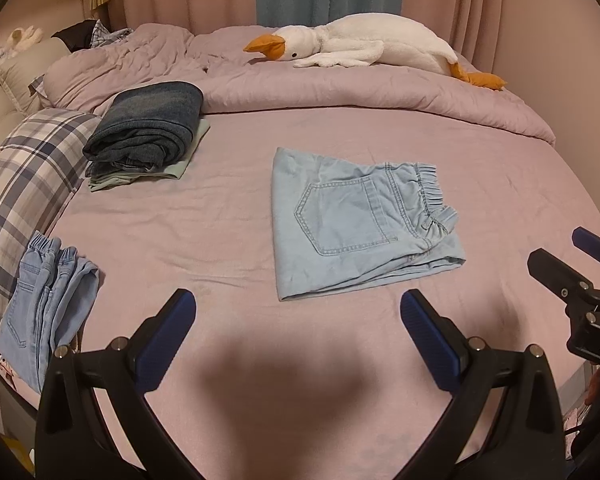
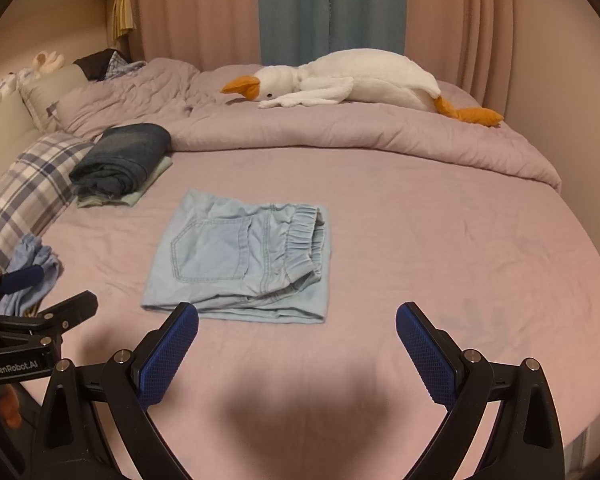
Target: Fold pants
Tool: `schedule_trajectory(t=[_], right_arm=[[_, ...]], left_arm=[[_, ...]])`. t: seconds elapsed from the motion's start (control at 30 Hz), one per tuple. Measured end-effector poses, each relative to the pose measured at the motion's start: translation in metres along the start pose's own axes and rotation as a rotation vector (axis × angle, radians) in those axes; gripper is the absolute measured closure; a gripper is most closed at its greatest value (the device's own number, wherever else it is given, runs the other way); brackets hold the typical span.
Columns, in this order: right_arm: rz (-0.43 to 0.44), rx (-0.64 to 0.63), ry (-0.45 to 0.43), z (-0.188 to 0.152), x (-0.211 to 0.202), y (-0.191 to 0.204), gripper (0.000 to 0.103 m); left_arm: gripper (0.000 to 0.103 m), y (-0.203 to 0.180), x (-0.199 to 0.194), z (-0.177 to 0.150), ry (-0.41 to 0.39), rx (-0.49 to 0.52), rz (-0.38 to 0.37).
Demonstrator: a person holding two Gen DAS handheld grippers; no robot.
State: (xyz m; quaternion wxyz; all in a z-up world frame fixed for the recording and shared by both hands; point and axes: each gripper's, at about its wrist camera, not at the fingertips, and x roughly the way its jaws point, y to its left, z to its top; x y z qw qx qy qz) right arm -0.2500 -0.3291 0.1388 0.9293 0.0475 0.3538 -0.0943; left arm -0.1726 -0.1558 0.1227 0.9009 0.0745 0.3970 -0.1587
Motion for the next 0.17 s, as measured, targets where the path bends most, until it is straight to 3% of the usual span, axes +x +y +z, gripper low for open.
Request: schedule_trajectory(t=[0.17], right_arm=[[0.0, -0.001, 0.0, -0.0001, 0.0002, 0.0012, 0.004]], left_arm=[[0.0, 0.0001, 0.0001, 0.0001, 0.004, 0.0, -0.002]])
